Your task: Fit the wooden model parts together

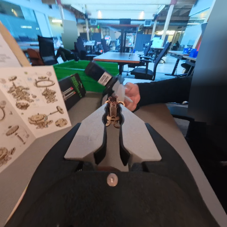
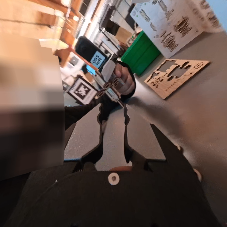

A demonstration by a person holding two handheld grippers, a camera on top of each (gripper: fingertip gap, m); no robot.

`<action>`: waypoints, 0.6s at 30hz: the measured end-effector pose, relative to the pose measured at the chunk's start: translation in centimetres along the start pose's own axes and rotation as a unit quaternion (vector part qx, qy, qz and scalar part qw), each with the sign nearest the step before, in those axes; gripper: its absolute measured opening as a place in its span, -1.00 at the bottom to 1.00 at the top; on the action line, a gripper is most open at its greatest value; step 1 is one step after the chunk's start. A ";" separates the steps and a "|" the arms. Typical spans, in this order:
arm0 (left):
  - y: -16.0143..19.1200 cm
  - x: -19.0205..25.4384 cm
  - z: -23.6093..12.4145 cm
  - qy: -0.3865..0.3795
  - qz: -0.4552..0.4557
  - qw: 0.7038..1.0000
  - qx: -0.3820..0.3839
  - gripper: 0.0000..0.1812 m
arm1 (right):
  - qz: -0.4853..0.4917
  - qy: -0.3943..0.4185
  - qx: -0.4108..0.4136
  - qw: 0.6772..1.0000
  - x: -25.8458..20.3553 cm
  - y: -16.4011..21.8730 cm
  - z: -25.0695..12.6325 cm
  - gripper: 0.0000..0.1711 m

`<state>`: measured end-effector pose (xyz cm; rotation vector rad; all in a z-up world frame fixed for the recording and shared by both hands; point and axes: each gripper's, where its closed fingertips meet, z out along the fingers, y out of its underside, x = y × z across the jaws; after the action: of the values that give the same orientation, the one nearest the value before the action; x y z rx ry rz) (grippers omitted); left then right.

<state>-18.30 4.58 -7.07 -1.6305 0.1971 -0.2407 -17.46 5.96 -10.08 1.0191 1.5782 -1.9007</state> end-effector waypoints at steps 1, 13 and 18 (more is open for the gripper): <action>0.4 -0.5 -0.1 -0.010 -0.009 1.000 -0.009 -0.88 | -0.026 0.023 -0.006 0.999 0.2 0.0 -0.2 -0.65; 3.3 -1.0 1.2 -0.013 -0.089 0.993 -0.072 -0.87 | -0.384 0.293 -0.111 0.869 3.4 1.3 1.0 -0.49; 2.9 -1.3 1.3 -0.017 -0.113 0.992 -0.050 -0.88 | -0.414 0.323 -0.126 0.842 4.4 1.5 1.4 -0.81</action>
<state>-19.17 6.03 -10.06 -1.7568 -0.0025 -0.3810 -19.36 4.74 -14.35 0.9967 2.9599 -1.8017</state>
